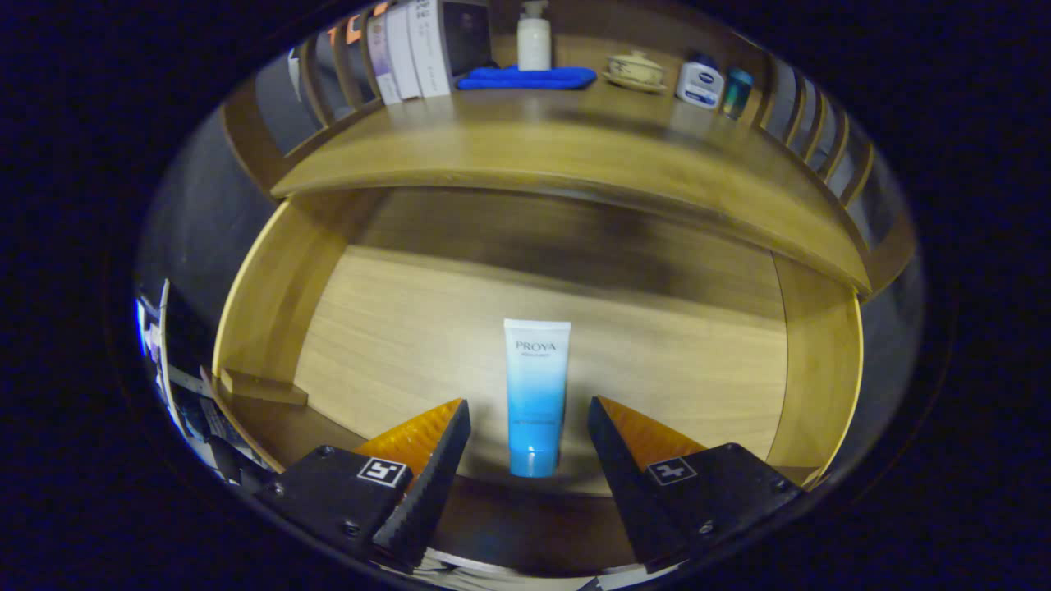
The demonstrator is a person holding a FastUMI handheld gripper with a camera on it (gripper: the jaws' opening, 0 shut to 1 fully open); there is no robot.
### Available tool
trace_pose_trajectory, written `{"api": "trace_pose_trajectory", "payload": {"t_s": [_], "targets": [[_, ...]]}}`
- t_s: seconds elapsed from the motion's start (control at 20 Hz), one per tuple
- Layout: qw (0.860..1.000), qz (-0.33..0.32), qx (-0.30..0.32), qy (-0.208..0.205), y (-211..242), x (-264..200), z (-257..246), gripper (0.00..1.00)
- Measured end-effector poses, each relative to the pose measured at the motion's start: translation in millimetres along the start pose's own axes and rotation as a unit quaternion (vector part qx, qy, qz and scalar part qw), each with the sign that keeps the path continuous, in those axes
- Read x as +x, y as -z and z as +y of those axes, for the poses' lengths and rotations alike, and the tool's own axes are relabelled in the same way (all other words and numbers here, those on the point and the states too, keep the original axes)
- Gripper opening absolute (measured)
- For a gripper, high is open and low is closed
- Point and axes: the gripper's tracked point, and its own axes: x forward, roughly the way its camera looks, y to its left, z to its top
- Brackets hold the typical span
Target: Pull open the drawer, take out the items inside it, and place them on the countertop above the cabinet.
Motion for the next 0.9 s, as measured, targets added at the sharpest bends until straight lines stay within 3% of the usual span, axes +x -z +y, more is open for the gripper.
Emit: {"api": "trace_pose_trajectory", "payload": {"t_s": [0.25,0.4,0.45,0.9], "targets": [[0.999,0.033,0.029,0.004,2,20,-3,0.81],[0.998,0.05,0.036,0.006,6,26,-2,0.56],[0.998,0.047,0.033,0.008,5,27,-2,0.52],[0.999,-0.02,0.037,0.001,-2,16,-3,0.43]]}}
